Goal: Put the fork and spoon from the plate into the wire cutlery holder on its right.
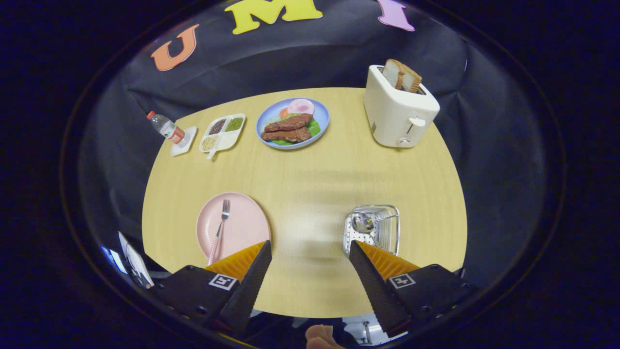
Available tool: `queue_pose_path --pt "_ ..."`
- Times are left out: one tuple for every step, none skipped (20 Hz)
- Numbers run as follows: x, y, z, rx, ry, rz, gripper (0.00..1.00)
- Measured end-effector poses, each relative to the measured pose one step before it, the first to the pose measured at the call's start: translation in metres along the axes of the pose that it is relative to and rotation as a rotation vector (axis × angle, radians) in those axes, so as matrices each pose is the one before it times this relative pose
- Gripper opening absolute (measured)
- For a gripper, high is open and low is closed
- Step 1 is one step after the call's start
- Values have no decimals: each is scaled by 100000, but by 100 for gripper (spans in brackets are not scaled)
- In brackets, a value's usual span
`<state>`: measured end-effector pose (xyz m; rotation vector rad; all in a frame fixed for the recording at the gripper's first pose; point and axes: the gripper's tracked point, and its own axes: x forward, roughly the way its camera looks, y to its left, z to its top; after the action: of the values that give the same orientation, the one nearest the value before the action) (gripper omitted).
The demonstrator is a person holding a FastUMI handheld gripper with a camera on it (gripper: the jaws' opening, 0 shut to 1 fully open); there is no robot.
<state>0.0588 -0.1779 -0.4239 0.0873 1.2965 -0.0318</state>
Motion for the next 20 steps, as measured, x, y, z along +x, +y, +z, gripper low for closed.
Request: queue_pose_path --pt "148 1257 -43 1217 -1716 589 97" --pt "152 1071 -150 1093 -948 435 97" --pt "364 1132 -298 1245 -739 227 97" --pt "467 1207 -187 1408 -724 787 97" --pt "464 1109 -454 869 -79 681 97" --pt "336 749 -451 448 374 268 97" --pt "676 806 -695 -18 719 -547 97" --pt "648 705 -693 -319 1215 -695 97" --pt "750 804 -669 -43 1078 -140 97" --pt "639 802 -607 526 936 219 97" --pt "606 805 -677 442 905 422 97" --pt "511 688 -557 619 596 187 97" --pt "564 825 -466 119 365 283 97" --pt "545 679 -328 51 258 -260 97" --pt "551 513 -275 342 -37 -625 96" --pt "427 646 -144 533 -300 109 96" --pt "539 730 -213 936 -188 75 95" --pt "391 568 -138 1127 -720 -660 95" --pt "400 738 -212 1554 -946 288 95" --pt "358 601 -329 1382 -1137 -451 93"
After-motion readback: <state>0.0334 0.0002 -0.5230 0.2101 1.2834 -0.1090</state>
